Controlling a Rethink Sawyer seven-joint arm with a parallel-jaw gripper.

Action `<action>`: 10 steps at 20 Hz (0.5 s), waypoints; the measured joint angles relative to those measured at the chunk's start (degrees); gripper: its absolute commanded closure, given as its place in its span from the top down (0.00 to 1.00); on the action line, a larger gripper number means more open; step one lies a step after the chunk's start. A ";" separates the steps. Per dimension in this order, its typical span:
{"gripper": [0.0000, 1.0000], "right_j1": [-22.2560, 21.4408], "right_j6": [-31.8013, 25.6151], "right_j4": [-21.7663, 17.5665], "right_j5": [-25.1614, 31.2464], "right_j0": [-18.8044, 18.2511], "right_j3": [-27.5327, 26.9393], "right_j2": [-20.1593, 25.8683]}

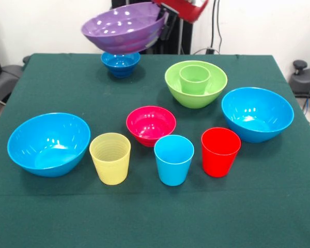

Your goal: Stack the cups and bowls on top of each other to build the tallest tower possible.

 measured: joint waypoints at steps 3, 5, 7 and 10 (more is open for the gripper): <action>0.00 0.41 0.01 1.48 0.01 1.86 -0.14 -0.67; 0.00 0.65 0.05 2.23 0.00 2.82 -0.37 -1.10; 0.00 1.08 0.19 2.96 0.01 3.88 -0.76 -1.76; 0.00 1.67 0.31 4.19 0.00 5.29 -1.00 -2.64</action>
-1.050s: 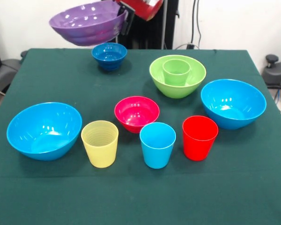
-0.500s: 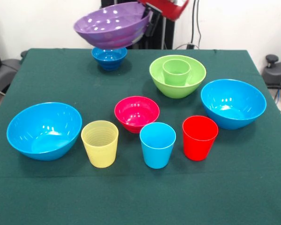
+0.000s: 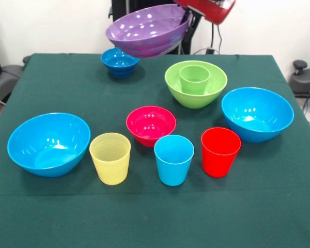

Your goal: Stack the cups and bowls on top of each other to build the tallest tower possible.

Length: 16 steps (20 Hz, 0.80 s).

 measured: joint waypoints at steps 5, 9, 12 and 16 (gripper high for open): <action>0.00 0.17 0.11 2.41 -0.01 1.75 0.00 -1.08; 0.00 0.17 0.47 5.00 0.00 3.30 0.00 -2.29; 0.00 0.21 1.08 6.54 0.00 4.49 0.00 -3.19; 0.00 0.25 2.20 8.49 0.00 6.08 0.01 -4.06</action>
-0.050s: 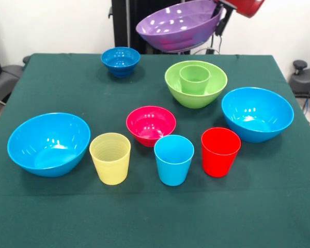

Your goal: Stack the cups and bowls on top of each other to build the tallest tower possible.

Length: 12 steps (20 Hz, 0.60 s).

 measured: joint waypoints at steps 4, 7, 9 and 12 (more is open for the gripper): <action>0.00 0.45 1.33 1.72 -0.08 1.55 0.03 -0.78; 0.00 1.12 2.11 2.59 -0.79 2.37 0.20 -1.24; 0.00 1.66 2.64 3.08 -1.61 3.01 0.33 -1.66; 0.00 3.16 3.93 4.27 -4.47 4.44 0.63 -2.44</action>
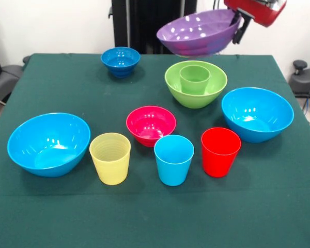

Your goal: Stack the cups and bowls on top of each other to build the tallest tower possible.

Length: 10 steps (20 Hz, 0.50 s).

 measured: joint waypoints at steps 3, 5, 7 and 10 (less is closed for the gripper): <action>0.00 1.25 0.81 0.75 -3.03 0.66 0.56 -0.21; 0.00 2.00 1.18 1.22 -5.01 0.80 1.12 -0.21; 0.00 2.72 1.26 1.74 -6.74 0.78 1.76 -0.23; 0.00 4.07 1.27 2.28 -9.36 0.78 3.00 -0.33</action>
